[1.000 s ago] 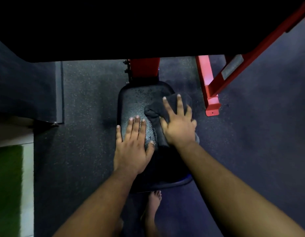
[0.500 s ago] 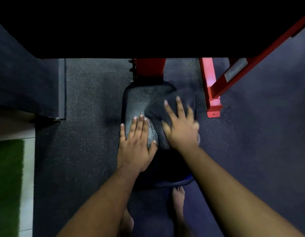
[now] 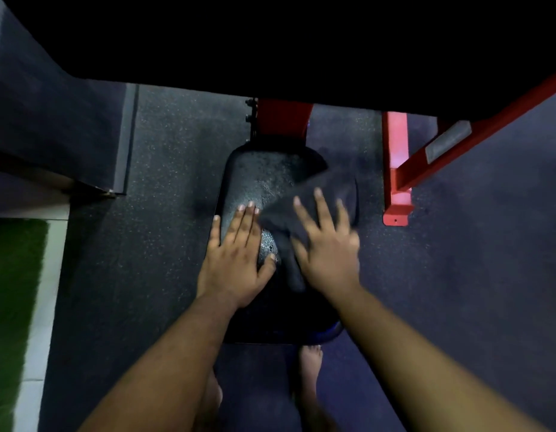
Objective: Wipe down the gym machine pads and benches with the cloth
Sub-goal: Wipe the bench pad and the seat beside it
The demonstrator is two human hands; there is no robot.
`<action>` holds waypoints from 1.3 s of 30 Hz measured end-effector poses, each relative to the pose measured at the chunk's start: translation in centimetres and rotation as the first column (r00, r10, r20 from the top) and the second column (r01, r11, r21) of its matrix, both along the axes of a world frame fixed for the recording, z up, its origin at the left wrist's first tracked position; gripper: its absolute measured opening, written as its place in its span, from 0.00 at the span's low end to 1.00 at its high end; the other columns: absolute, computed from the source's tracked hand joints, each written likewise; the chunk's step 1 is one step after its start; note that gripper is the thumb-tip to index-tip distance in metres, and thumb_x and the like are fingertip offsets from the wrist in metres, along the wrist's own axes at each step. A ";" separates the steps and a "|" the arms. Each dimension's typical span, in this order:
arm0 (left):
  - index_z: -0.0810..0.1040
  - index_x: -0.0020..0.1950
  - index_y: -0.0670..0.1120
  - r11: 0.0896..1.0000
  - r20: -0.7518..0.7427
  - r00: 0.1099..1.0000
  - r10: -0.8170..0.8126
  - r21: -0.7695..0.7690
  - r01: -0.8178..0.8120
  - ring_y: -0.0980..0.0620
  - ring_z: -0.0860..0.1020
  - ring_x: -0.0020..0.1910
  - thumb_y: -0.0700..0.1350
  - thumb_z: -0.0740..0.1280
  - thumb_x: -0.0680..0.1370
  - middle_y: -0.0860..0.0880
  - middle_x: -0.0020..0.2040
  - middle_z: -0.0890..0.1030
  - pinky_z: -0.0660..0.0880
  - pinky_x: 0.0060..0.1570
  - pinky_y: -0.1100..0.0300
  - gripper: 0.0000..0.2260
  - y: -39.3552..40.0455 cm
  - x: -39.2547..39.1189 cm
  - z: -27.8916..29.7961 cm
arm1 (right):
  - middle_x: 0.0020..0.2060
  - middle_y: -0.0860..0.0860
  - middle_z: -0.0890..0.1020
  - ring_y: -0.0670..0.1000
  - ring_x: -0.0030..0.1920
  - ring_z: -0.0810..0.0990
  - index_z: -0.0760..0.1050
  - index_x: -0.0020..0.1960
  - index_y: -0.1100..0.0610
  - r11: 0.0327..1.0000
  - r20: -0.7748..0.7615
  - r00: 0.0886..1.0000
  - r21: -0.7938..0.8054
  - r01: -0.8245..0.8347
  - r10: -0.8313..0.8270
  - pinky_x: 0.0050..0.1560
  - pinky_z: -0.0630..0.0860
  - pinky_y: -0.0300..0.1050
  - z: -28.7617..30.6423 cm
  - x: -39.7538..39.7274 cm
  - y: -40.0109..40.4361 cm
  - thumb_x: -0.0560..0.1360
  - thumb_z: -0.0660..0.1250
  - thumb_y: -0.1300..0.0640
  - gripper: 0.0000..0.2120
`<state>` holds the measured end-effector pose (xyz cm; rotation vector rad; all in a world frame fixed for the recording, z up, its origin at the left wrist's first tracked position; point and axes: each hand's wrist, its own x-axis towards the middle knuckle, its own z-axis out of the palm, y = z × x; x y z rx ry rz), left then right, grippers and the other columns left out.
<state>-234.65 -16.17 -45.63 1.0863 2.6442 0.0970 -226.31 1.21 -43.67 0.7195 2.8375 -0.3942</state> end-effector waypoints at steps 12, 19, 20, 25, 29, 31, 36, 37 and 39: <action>0.52 0.84 0.41 1.000 0.016 1.000 0.017 0.005 -0.017 0.47 0.46 0.84 0.62 0.51 0.80 0.43 0.84 0.50 0.47 0.80 0.38 0.37 0.1 0.0 0.1 | 0.84 0.46 0.48 0.62 0.82 0.50 0.48 0.82 0.37 0.999 0.020 0.999 0.030 -0.026 0.025 0.70 0.63 0.71 -0.5 -3.0 0.5 0.78 0.53 0.37 0.34; 0.52 0.84 0.41 0.999 0.016 0.999 0.039 0.027 -0.040 0.47 0.47 0.84 0.63 0.54 0.78 0.44 0.84 0.48 0.49 0.79 0.35 0.40 0.0 0.1 -0.6 | 0.83 0.46 0.42 0.65 0.81 0.44 0.43 0.82 0.35 0.998 0.074 0.995 0.006 -0.069 0.069 0.71 0.55 0.76 -0.9 -5.8 1.7 0.80 0.55 0.36 0.35; 0.52 0.84 0.41 0.999 0.009 0.999 0.037 0.023 -0.037 0.47 0.47 0.84 0.63 0.54 0.78 0.44 0.85 0.48 0.49 0.79 0.35 0.40 -0.1 0.1 -0.4 | 0.84 0.47 0.43 0.65 0.81 0.43 0.42 0.82 0.36 0.998 0.093 0.993 -0.013 -0.065 0.066 0.73 0.52 0.76 -0.9 -8.9 2.1 0.81 0.55 0.37 0.34; 0.51 0.83 0.41 0.999 0.031 0.999 0.035 0.019 -0.036 0.48 0.45 0.84 0.63 0.52 0.79 0.43 0.85 0.49 0.46 0.80 0.37 0.39 -0.1 0.1 -0.1 | 0.84 0.47 0.47 0.62 0.82 0.49 0.45 0.82 0.38 0.998 0.054 0.997 0.028 -0.054 0.052 0.72 0.59 0.72 -0.7 -7.0 1.4 0.80 0.54 0.37 0.34; 0.50 0.84 0.43 0.999 0.072 0.996 0.044 0.002 -0.044 0.48 0.42 0.84 0.64 0.50 0.78 0.45 0.85 0.44 0.43 0.80 0.38 0.39 0.1 0.0 -0.2 | 0.84 0.47 0.51 0.63 0.80 0.57 0.50 0.82 0.38 0.998 0.098 0.994 0.025 -0.054 0.051 0.65 0.69 0.68 -0.1 1.6 -0.9 0.75 0.56 0.35 0.37; 0.51 0.84 0.43 0.999 0.058 0.998 0.040 0.028 -0.041 0.47 0.43 0.84 0.63 0.51 0.78 0.44 0.85 0.46 0.44 0.80 0.37 0.39 0.0 0.0 -0.1 | 0.84 0.46 0.48 0.65 0.80 0.53 0.46 0.82 0.36 0.999 0.094 0.995 0.036 -0.040 0.036 0.68 0.65 0.72 -0.4 -1.7 0.2 0.76 0.53 0.34 0.36; 0.51 0.84 0.42 0.999 0.021 0.999 0.036 0.035 -0.037 0.47 0.48 0.84 0.62 0.53 0.78 0.43 0.84 0.50 0.48 0.79 0.36 0.39 0.1 -0.1 -0.1 | 0.83 0.45 0.41 0.66 0.81 0.42 0.42 0.82 0.36 0.999 0.079 0.996 -0.007 -0.045 0.045 0.73 0.53 0.77 -1.3 -8.9 1.8 0.80 0.55 0.35 0.35; 0.52 0.84 0.41 0.999 0.018 0.999 0.034 0.033 -0.035 0.47 0.48 0.84 0.62 0.53 0.79 0.43 0.84 0.51 0.48 0.79 0.36 0.39 0.1 0.0 0.0 | 0.83 0.45 0.42 0.66 0.81 0.43 0.42 0.82 0.37 0.999 0.069 0.997 0.006 -0.044 0.043 0.73 0.54 0.77 -1.3 -8.3 1.7 0.80 0.54 0.35 0.35; 0.55 0.83 0.40 0.999 0.012 0.999 0.037 0.024 -0.038 0.46 0.50 0.84 0.62 0.53 0.79 0.42 0.84 0.56 0.49 0.79 0.36 0.38 0.1 -0.1 0.2 | 0.84 0.47 0.45 0.65 0.81 0.47 0.45 0.83 0.40 0.998 0.036 0.999 0.049 -0.025 0.024 0.71 0.57 0.76 -1.1 -5.6 0.8 0.80 0.52 0.34 0.35</action>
